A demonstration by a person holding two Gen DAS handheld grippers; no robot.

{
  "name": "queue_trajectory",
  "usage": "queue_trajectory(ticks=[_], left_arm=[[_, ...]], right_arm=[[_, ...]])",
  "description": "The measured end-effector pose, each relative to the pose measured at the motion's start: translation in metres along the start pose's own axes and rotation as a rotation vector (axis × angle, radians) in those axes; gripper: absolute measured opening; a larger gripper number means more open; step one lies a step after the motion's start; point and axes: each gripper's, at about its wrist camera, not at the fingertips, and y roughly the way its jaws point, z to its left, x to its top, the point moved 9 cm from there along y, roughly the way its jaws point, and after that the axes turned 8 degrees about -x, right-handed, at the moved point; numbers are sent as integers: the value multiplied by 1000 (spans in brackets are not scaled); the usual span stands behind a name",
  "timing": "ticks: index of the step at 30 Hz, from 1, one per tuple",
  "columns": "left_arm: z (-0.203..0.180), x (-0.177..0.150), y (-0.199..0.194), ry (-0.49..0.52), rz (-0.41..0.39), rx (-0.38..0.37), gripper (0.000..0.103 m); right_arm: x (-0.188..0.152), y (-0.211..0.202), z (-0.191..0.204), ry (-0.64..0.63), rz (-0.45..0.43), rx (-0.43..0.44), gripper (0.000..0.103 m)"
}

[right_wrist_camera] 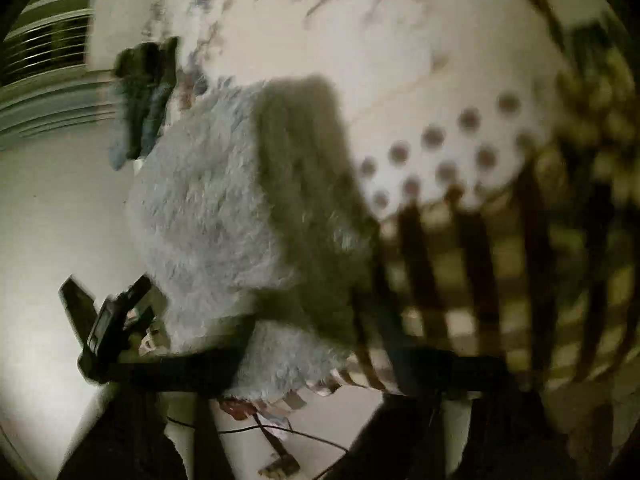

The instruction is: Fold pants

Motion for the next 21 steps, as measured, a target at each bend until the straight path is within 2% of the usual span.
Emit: queue_trajectory(ticks=[2, 5, 7, 9, 10, 11, 12, 13, 15, 17, 21], left_arm=[[4, -2, 2, 2, 4, 14, 102], [8, -3, 4, -11, 15, 5, 102], [5, -2, 1, -20, 19, -18, 102], [-3, 4, -10, -21, -13, -76, 102], [-8, 8, -14, -19, -30, -105, 102], [-13, 12, -17, -19, -42, -140, 102], [-17, 15, -16, -22, -42, -167, 102], [-19, 18, -11, -26, -35, -186, 102], [-18, 20, 1, -32, -11, -182, 102], [-11, 18, 23, -13, 37, -127, 102], [11, 21, 42, 21, 33, -45, 103]], right_arm=[[-16, -1, 7, 3, -19, 35, 8], [-27, 8, -14, 50, -10, -16, 9], [-30, 19, -30, 79, 37, -55, 11], [-25, 10, -22, 34, 14, -59, 18], [-21, -2, -8, -12, -23, -37, 30], [-17, -13, 4, -57, -66, -27, 60], [-13, -19, 11, -84, -99, -31, 78], [-9, -24, 18, -100, -126, -9, 103], [1, -11, 24, -96, -107, 37, 103], [12, 5, 19, -68, -93, 22, 103], [31, 38, 19, -89, -42, -7, 103]])
